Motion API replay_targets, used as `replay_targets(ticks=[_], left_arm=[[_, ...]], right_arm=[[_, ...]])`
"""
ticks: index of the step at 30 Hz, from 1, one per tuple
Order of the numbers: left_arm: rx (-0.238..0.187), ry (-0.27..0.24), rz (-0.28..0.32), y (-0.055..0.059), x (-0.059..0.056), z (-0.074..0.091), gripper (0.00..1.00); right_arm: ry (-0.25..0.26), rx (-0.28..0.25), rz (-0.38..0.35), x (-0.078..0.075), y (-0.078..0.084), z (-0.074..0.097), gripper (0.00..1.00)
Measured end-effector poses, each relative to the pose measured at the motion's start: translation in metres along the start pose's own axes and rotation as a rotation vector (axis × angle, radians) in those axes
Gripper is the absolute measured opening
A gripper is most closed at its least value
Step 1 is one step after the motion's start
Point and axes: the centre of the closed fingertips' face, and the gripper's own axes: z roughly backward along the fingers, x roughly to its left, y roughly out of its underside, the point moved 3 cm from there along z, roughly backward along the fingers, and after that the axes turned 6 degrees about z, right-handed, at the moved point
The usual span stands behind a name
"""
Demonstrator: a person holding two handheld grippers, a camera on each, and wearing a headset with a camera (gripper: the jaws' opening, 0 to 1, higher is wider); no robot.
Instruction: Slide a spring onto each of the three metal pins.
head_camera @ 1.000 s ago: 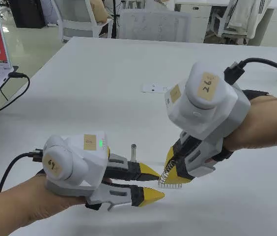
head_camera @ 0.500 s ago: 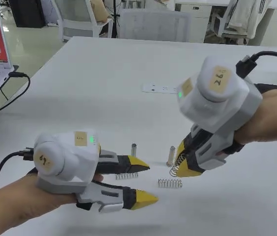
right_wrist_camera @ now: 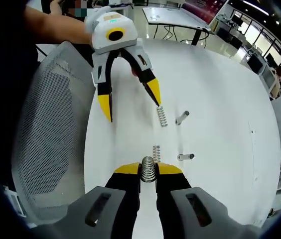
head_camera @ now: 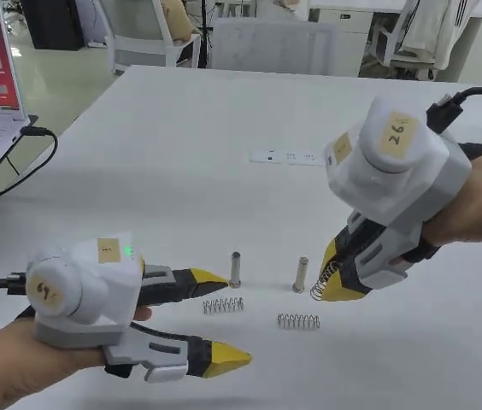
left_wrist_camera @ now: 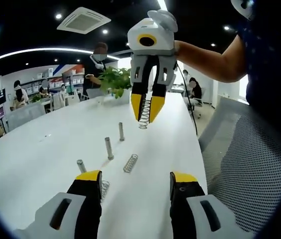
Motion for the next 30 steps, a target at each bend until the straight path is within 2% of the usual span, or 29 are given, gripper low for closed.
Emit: replay_targets(ticks=[7,14,30], left_arm=[[-0.018,-0.066,0.024,0.003,0.012,0.013,0.55],[-0.031,-0.103,0.042,0.005,0.016,0.019,0.58],[-0.063,-0.149,0.089,0.01,0.014,0.026,0.66]], right_arm=[[0.018,0.005,-0.021,-0.008,0.008,0.007,0.09],[0.044,0.015,-0.048,-0.017,0.018,0.016,0.09],[0.098,0.082,-0.109,-0.046,0.051,0.032,0.09]])
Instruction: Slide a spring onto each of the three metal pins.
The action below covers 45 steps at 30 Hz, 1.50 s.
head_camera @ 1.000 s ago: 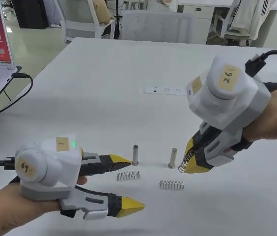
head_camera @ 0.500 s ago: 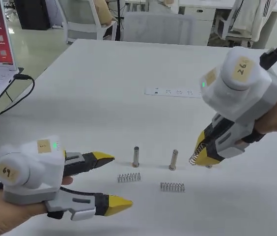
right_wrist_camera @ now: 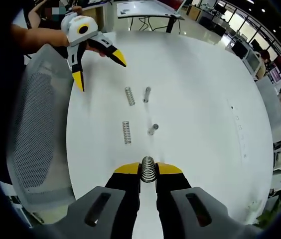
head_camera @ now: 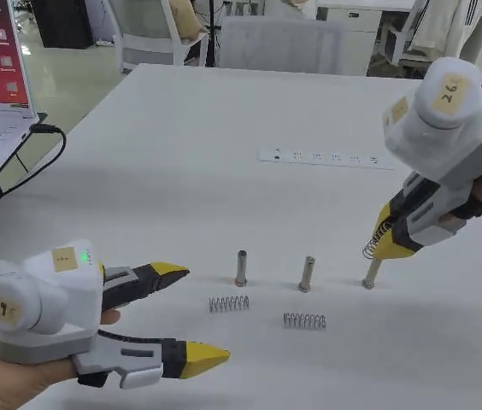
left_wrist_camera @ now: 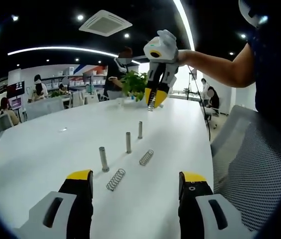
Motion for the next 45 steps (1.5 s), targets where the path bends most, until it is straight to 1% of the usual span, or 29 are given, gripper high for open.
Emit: replay_targets(ticks=[5,9,12,15,19,28,45], left_arm=[[-0.01,-0.01,0.009,-0.001,-0.001,-0.001,0.67],[-0.016,-0.015,0.012,-0.002,-0.002,-0.001,0.68],[-0.017,-0.014,0.013,-0.001,-0.002,-0.001,0.68],[-0.016,-0.017,0.014,-0.001,-0.002,-0.001,0.69],[-0.016,-0.02,0.014,-0.001,-0.002,-0.001,0.69],[-0.017,-0.021,0.014,-0.001,-0.002,-0.001,0.69],[-0.009,-0.017,0.008,0.0,-0.003,0.0,0.66]], right_arm=[[0.013,0.025,-0.022,-0.011,0.011,0.0,0.09],[0.014,0.042,-0.042,-0.019,0.019,-0.004,0.09],[0.02,0.066,-0.048,-0.025,0.026,-0.008,0.09],[0.01,0.067,-0.072,-0.03,0.031,-0.015,0.09],[0.003,0.09,-0.084,-0.033,0.038,-0.024,0.09],[-0.01,0.089,-0.1,-0.035,0.04,-0.035,0.09],[-0.028,0.106,-0.109,-0.037,0.044,-0.046,0.09]])
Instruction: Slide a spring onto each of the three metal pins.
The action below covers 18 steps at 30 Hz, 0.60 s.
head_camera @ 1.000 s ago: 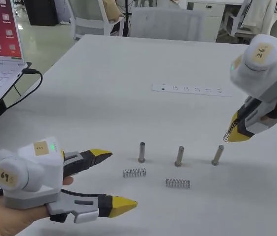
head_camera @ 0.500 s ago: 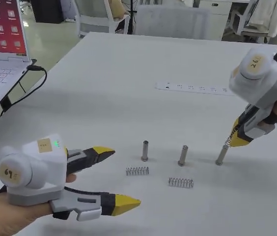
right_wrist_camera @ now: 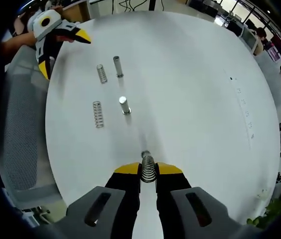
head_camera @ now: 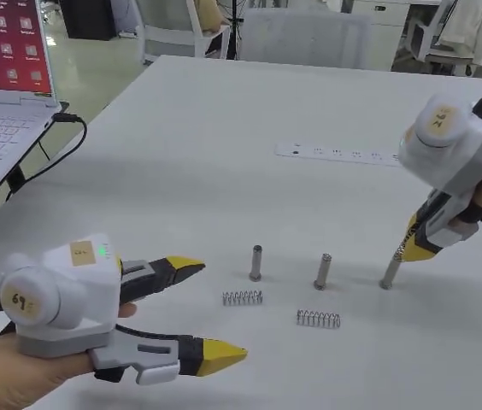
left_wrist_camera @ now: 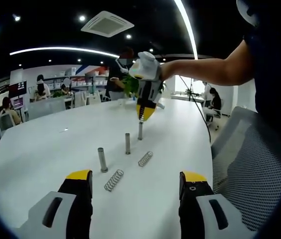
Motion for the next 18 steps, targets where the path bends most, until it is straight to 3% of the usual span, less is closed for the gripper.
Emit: replay_targets(ticks=[18], left_arm=[[0.006,-0.005,-0.002,0.0,0.0,0.001,0.65]], right_arm=[[-0.034,0.033,-0.014,0.004,0.003,-0.03,0.09]])
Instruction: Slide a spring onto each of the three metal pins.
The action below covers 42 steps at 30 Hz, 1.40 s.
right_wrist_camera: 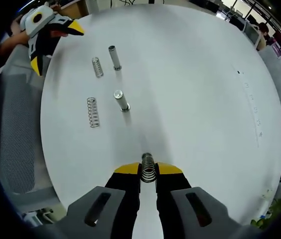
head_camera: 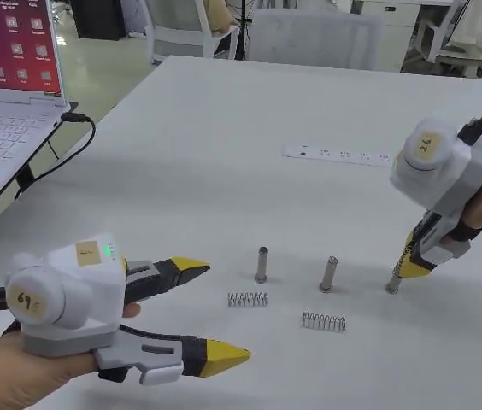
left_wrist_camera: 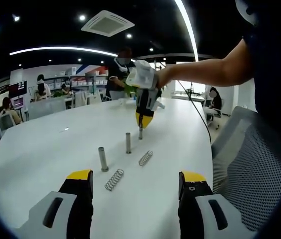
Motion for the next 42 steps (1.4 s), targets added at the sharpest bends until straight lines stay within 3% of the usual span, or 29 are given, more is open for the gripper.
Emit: replay_targets(ticks=[15,31,42], left_arm=[[-0.005,-0.005,0.002,0.001,0.002,0.001,0.65],[-0.009,0.003,0.002,0.0,0.001,0.0,0.65],[-0.013,0.002,0.002,0.0,0.001,0.0,0.65]], right_arm=[[-0.045,0.032,-0.009,0.013,0.002,-0.015,0.09],[-0.052,0.039,-0.005,0.019,0.005,-0.022,0.1],[-0.059,0.044,-0.005,0.023,0.007,-0.024,0.18]])
